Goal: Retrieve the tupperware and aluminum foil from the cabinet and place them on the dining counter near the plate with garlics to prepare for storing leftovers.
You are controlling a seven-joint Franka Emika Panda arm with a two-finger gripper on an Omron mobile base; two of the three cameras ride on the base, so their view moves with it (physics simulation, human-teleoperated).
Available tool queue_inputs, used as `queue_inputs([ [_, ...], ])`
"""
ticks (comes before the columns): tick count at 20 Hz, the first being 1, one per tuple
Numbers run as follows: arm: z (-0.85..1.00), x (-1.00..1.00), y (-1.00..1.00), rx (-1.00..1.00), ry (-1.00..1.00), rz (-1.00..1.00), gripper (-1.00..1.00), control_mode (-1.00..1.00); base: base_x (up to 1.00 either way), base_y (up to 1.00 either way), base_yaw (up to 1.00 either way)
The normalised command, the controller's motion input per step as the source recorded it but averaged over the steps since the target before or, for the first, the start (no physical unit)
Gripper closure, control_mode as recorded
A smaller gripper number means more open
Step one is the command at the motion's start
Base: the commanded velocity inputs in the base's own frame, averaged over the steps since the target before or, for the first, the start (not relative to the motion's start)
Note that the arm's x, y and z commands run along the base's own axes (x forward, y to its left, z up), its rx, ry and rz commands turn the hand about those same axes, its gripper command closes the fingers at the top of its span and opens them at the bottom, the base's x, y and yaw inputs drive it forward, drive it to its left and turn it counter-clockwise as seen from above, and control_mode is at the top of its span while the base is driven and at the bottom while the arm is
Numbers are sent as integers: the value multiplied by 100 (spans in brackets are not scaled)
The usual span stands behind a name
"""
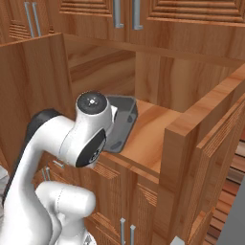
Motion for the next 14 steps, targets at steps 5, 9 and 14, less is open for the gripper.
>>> queue_inputs([
  [5, 21, -29, 7, -2, -3, 2, 100, 100, 0, 1, 0],
  [9, 0, 0, 0, 0, 0, 0, 100, 100, -74, 0, 3],
  [14, 0, 0, 0, 0, 0, 0, 100, 100, -100, 2, 19],
])
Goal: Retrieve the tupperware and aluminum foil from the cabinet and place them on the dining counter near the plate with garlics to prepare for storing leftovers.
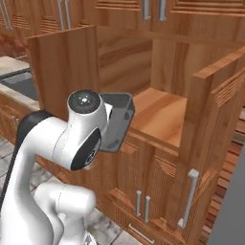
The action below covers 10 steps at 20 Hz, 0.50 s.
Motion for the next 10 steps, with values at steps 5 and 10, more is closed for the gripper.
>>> queue_inputs([
  [5, 0, 0, 0, 0, 0, 0, 100, 100, -100, 32, 46],
  [10, 0, 0, 0, 0, 0, 0, 100, 100, -55, 57, 82],
])
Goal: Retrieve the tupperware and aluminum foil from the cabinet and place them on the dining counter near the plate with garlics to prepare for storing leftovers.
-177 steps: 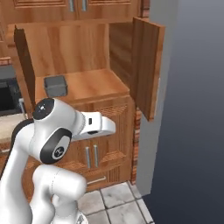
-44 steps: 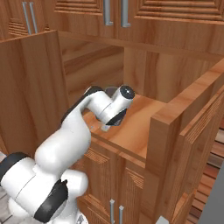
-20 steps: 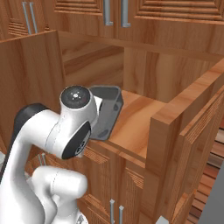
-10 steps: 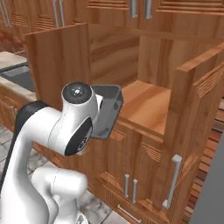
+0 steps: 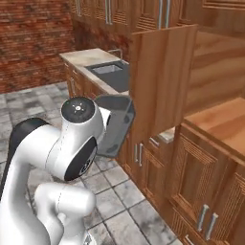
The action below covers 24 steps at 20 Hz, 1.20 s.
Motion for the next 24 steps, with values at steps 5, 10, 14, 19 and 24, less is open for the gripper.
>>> queue_inputs([
  [5, 0, 0, 0, 0, 0, 0, 100, 100, -7, 47, 92],
  [10, 0, 0, 0, 0, 0, 0, 100, 100, 10, 44, 78],
  [14, 0, 0, 0, 0, 0, 0, 100, 100, 89, -5, 51],
  [19, 0, 0, 0, 0, 0, 0, 100, 100, 100, -41, 22],
  [24, 0, 0, 0, 0, 0, 0, 100, 100, 100, -4, 20],
])
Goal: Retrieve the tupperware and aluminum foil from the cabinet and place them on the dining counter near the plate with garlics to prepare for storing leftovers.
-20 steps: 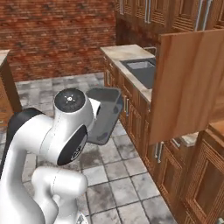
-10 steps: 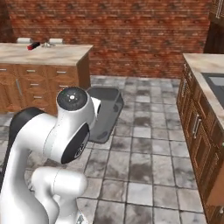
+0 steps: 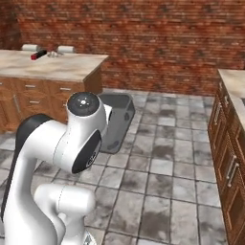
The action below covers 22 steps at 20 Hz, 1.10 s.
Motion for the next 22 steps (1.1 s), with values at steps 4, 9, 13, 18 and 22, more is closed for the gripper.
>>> queue_inputs([
  [4, 0, 0, 0, 0, 0, 0, 100, 100, 100, 0, 30],
  [9, 0, 0, 0, 0, 0, 0, 100, 100, 100, 0, 45],
  [13, 0, 0, 0, 0, 0, 0, 100, 100, 100, -1, 48],
  [18, 0, 0, 0, 0, 0, 0, 100, 100, 100, -36, 29],
  [22, 0, 0, 0, 0, 0, 0, 100, 100, 100, -30, 1],
])
